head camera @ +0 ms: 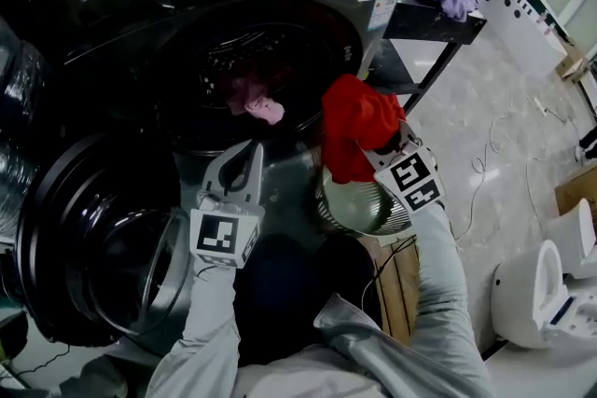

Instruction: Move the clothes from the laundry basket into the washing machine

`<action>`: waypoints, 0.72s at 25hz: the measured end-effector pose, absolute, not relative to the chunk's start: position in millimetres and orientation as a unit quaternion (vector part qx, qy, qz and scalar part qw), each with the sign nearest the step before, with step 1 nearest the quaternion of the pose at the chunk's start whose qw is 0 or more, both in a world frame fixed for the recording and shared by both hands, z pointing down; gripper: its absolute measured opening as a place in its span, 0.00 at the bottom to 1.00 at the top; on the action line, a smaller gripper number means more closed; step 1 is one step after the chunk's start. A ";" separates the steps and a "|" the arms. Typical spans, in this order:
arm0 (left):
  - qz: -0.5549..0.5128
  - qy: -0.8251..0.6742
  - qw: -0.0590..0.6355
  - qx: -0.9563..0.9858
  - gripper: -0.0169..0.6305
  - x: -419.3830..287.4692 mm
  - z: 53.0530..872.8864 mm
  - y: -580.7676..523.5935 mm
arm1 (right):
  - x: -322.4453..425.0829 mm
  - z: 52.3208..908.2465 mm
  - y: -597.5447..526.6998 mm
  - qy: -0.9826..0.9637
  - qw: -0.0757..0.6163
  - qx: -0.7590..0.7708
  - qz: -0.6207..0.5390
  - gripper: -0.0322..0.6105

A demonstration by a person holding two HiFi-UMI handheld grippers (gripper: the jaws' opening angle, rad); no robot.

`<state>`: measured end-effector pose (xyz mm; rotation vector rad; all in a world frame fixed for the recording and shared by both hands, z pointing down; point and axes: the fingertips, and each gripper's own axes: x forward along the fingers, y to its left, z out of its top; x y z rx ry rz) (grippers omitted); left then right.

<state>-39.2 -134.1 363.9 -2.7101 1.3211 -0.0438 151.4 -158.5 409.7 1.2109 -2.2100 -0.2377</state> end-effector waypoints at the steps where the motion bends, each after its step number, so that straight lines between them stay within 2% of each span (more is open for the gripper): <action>1: -0.014 0.439 0.063 -0.896 0.06 -41.4 362.0 -133.8 | 143.8 401.9 -160.5 -0.837 0.287 0.458 -0.093 0.27; 7: -0.013 0.458 0.065 -0.887 0.06 -60.0 357.9 -135.2 | 100.5 378.5 -175.4 -0.853 0.227 0.457 -0.107 0.27; 18: -0.019 0.481 0.053 -0.875 0.06 -85.2 374.2 -137.4 | 9.8 393.3 -241.3 -0.871 0.123 0.466 -0.091 0.27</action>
